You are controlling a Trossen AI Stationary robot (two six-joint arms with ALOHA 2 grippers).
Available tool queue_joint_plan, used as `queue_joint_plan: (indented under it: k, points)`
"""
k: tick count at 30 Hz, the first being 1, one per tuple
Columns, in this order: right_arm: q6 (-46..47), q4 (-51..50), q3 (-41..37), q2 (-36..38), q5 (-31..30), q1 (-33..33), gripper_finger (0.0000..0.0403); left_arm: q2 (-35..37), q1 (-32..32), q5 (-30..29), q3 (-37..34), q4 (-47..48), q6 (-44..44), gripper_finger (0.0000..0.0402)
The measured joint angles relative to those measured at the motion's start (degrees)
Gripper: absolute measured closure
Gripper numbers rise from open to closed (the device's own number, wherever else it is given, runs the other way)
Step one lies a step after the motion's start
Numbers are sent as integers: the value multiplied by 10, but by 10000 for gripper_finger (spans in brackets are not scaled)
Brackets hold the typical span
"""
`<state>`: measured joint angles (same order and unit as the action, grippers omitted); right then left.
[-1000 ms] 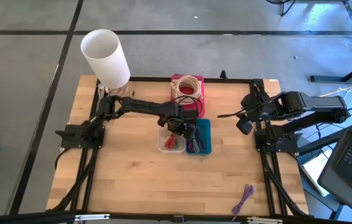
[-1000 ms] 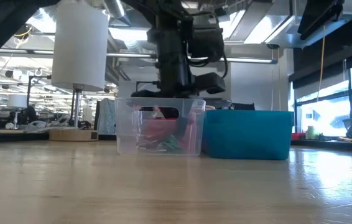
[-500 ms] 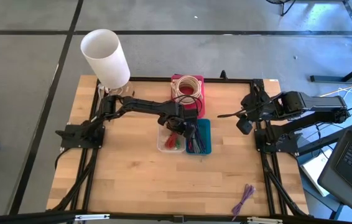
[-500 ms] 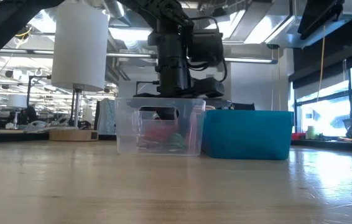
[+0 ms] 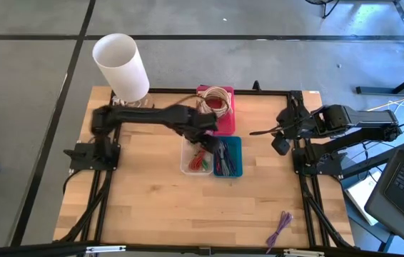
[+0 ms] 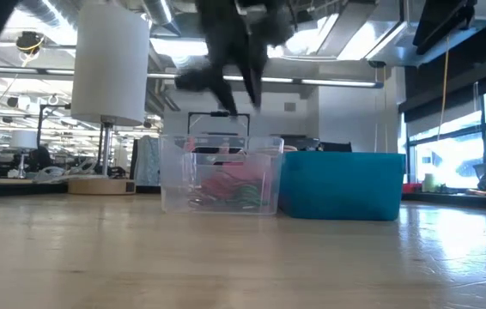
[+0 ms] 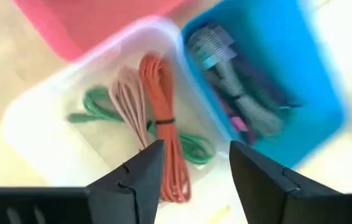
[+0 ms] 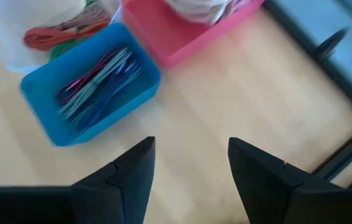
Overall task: Pick & Place USB Port
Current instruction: Put the purple charger cable into the transparent bin
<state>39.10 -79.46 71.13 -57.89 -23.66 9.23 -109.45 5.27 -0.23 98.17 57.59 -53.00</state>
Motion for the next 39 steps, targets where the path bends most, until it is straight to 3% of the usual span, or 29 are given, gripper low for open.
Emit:
queue_joint_plan:
  k: [4, 7, 12, 16, 20, 23, 26, 30, 32, 39]
  points:
    - [40, -6, -2, 0, 71, 2, 197, 105, -47, -101, 0, 0, 23, 228]
    - [80, -6, -22, 2, 161, 26, 197, 184, -100, -203, 0, 4, 47, 232]
    - [253, 3, -73, 3, 275, 119, 197, 294, -209, -381, 0, 28, 105, 237]
    - [449, 115, -124, 1, 290, 226, 197, 352, -282, -507, 0, 37, 147, 236]
    - [610, 308, -172, -21, 208, 322, 197, 385, -322, -584, 0, 61, 200, 233]
    - [724, 412, -191, -62, 126, 375, 197, 399, -326, -611, 0, 88, 233, 233]
    - [823, 442, -184, -129, 107, 410, 197, 406, -321, -613, 0, 126, 253, 233]
    - [937, 451, -149, -226, 179, 443, 197, 414, -309, -614, 0, 168, 252, 233]
    - [947, 449, -126, -268, 215, 450, 197, 419, -300, -613, 0, 178, 249, 233]
    - [949, 377, -31, -366, 235, 437, 230, 431, -282, -601, 0, 181, 263, 233]
